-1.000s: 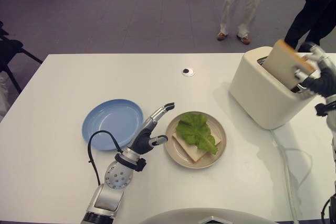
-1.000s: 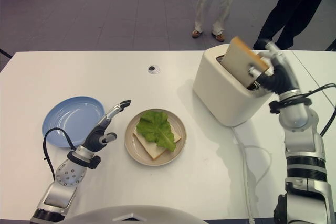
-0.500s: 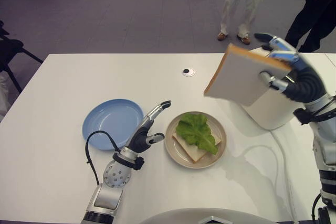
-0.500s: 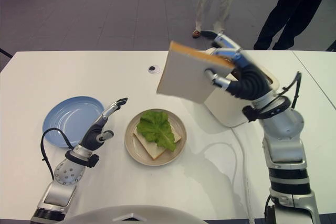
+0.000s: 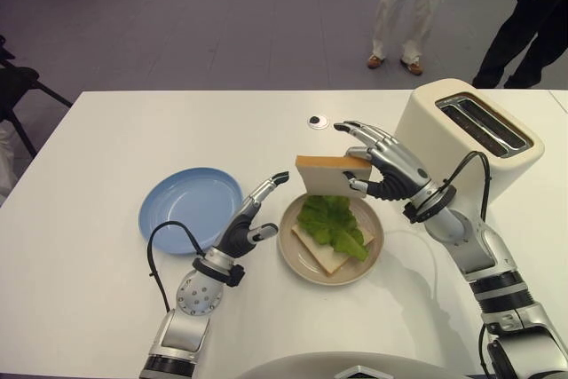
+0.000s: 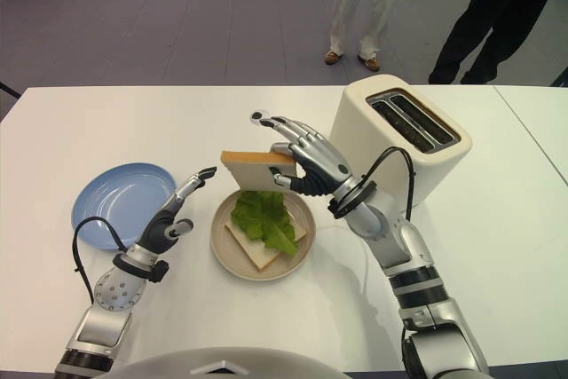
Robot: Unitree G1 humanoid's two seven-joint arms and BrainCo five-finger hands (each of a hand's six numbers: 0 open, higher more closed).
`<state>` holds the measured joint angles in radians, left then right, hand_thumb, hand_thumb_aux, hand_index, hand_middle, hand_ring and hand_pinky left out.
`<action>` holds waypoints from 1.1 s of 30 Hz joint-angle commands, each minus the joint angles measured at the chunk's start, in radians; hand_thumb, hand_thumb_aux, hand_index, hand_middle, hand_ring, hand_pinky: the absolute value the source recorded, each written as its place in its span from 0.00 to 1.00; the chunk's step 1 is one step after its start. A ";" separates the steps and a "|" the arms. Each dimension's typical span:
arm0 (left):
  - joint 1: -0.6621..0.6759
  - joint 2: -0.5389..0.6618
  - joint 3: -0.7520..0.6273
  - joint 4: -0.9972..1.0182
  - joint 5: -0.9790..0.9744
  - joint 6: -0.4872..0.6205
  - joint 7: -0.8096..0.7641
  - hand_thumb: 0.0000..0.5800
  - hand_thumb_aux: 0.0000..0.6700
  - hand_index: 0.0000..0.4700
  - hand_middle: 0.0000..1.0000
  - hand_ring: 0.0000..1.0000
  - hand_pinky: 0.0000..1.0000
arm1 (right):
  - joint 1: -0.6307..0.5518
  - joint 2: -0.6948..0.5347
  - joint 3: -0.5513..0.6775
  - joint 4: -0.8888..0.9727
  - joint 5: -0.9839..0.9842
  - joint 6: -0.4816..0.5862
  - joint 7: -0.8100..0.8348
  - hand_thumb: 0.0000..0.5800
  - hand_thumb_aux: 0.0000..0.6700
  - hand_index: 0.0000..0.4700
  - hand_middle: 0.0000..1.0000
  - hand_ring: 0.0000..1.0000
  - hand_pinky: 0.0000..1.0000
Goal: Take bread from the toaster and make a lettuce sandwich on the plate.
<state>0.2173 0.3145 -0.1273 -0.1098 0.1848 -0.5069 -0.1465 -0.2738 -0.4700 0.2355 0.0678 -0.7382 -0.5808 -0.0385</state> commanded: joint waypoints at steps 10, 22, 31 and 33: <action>0.014 0.003 -0.007 -0.018 0.014 0.002 -0.019 0.00 0.00 0.00 0.00 0.00 0.00 | 0.134 -0.186 0.127 -0.001 -0.106 -0.244 -0.051 1.00 1.00 1.00 0.00 0.00 0.00; 0.005 0.030 -0.039 -0.013 0.164 -0.018 -0.008 0.00 0.00 0.00 0.00 0.00 0.00 | 0.173 -0.220 0.184 0.031 -0.041 -0.342 0.068 0.00 0.00 0.00 0.00 0.00 0.00; 0.026 0.119 -0.078 -0.154 0.394 0.005 -0.059 0.00 0.00 0.00 0.00 0.00 0.00 | 0.162 -0.252 0.099 0.009 0.123 -0.346 0.131 0.00 0.00 0.00 0.00 0.00 0.00; 0.034 0.144 -0.074 -0.189 0.448 0.013 -0.063 0.00 0.00 0.00 0.00 0.00 0.00 | 0.156 -0.260 0.028 -0.019 0.147 -0.349 0.102 0.00 0.00 0.00 0.00 0.00 0.00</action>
<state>0.2381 0.4325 -0.2075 -0.2680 0.5855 -0.5066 -0.1970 -0.1069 -0.7134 0.3228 0.0756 -0.6164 -0.9280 0.0810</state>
